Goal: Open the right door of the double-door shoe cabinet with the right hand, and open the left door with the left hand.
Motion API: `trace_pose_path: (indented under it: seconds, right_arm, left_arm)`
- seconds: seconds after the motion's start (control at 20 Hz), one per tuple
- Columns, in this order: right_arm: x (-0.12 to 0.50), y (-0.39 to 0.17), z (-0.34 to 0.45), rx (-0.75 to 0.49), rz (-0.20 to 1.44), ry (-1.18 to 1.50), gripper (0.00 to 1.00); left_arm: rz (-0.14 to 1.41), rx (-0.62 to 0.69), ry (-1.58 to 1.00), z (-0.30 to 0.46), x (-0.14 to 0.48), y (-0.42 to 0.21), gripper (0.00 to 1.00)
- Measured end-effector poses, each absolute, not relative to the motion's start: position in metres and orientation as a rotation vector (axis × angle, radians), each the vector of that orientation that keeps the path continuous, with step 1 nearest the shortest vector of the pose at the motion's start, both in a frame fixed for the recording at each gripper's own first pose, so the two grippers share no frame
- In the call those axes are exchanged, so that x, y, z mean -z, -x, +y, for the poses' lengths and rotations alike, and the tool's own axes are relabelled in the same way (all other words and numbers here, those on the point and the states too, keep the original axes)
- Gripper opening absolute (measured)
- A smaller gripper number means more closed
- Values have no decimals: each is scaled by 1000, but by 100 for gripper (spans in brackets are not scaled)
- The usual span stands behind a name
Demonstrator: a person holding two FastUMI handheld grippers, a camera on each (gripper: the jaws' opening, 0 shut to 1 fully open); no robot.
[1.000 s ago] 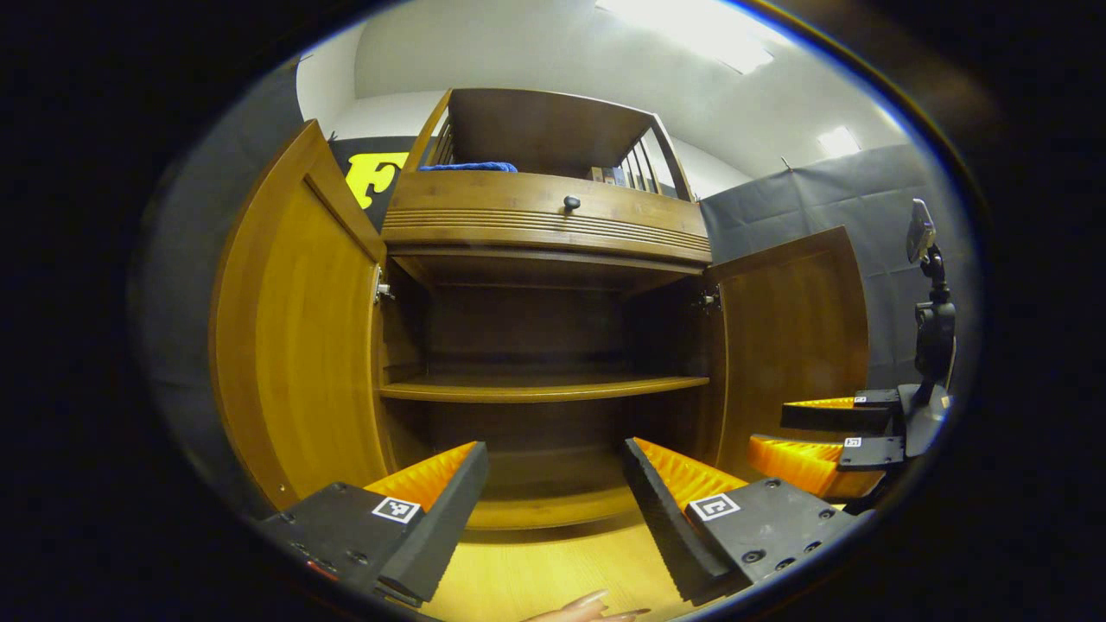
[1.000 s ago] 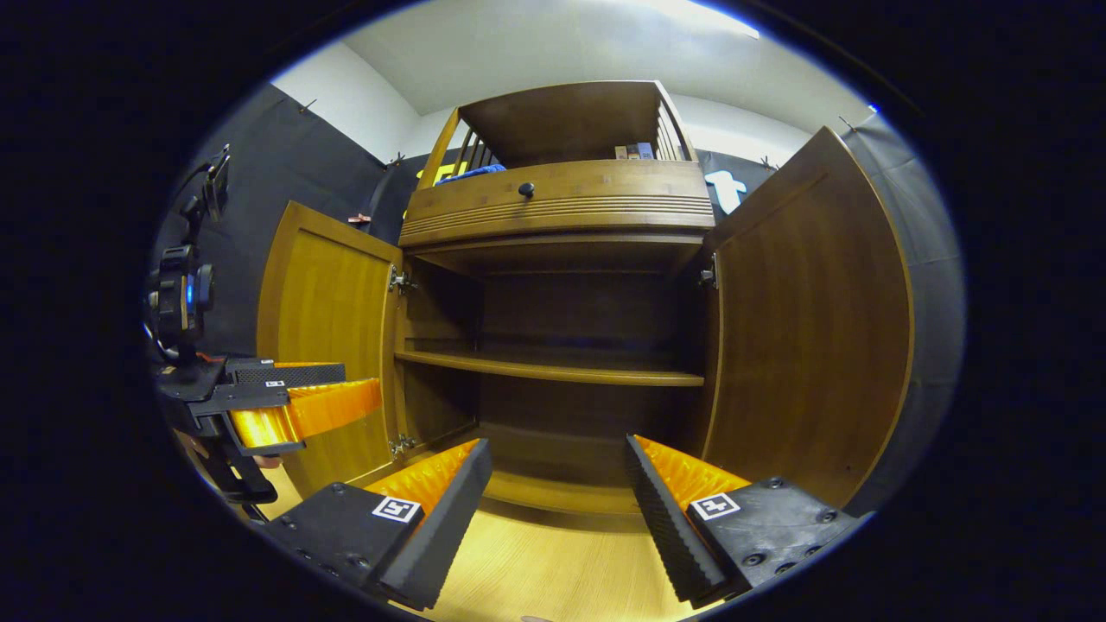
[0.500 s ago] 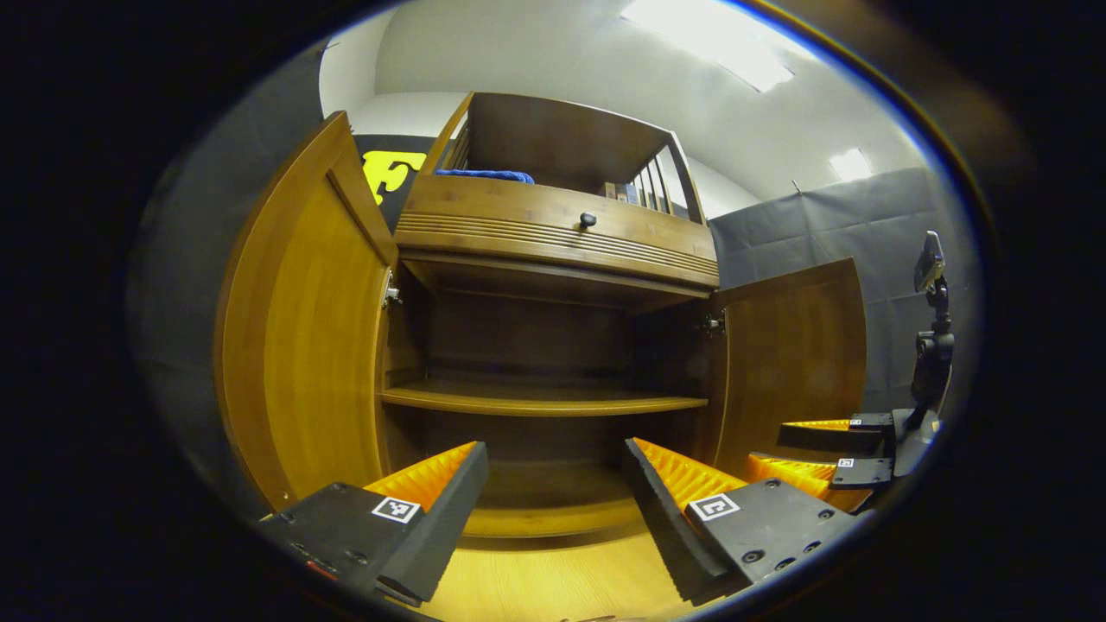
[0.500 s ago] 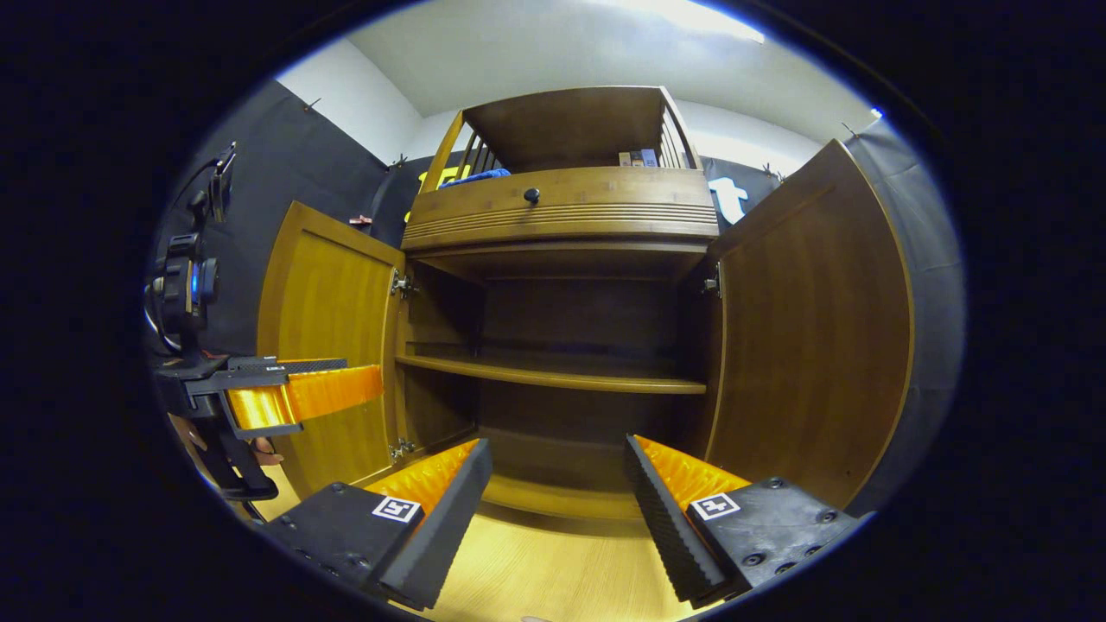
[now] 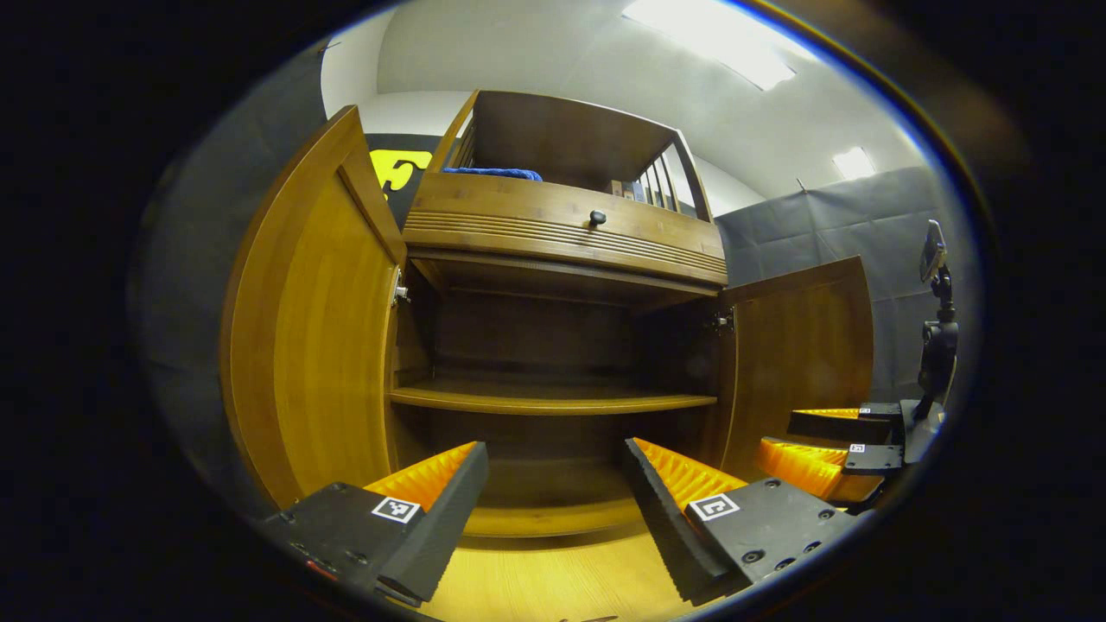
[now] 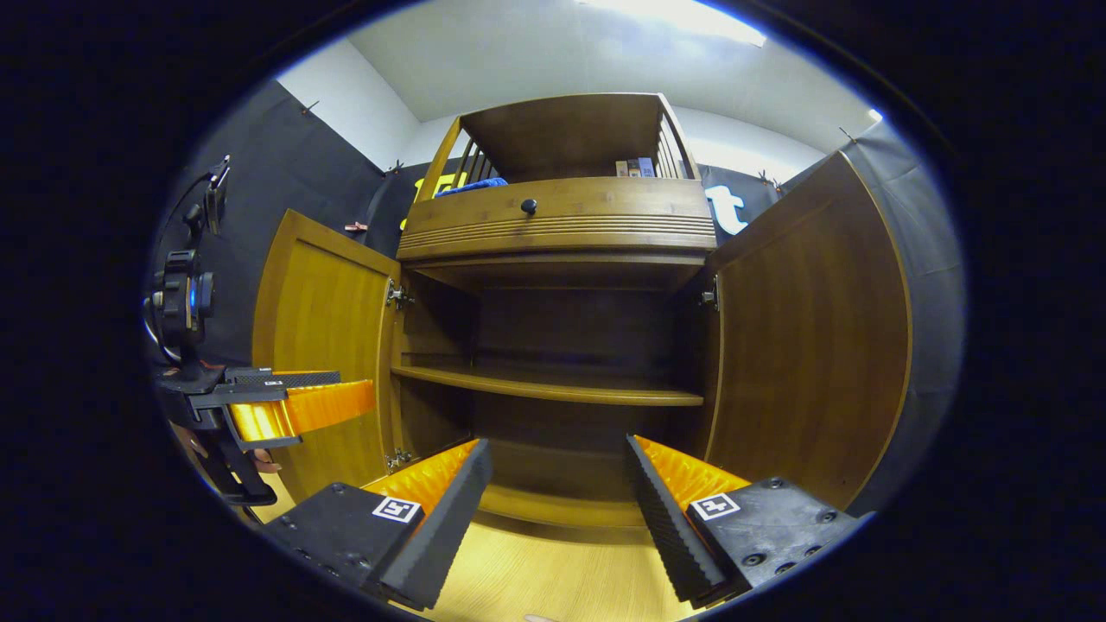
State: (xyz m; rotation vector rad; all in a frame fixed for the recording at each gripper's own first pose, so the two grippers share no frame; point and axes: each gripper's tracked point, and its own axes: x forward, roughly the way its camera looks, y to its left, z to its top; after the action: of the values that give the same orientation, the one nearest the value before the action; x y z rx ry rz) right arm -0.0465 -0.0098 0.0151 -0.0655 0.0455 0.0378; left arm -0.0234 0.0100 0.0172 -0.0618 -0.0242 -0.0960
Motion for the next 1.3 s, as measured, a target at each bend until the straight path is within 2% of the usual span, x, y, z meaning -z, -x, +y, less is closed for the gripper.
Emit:
trace_pose_path:
  seconds: [0.75,0.8,0.9,1.3]
  right_arm:
    - [-21,54,-11,-51,35,77,99]
    - [-21,54,-12,-49,31,78,95]
    - [-24,54,-13,-49,24,75,99]
    - [-20,55,-16,-60,33,75,98]
  left_arm:
    - [-24,79,32,6,-13,25,97]
    - [-24,81,35,5,-13,26,97]
    - [-25,83,43,5,-14,27,97]
    - [-30,73,44,3,-15,30,97]
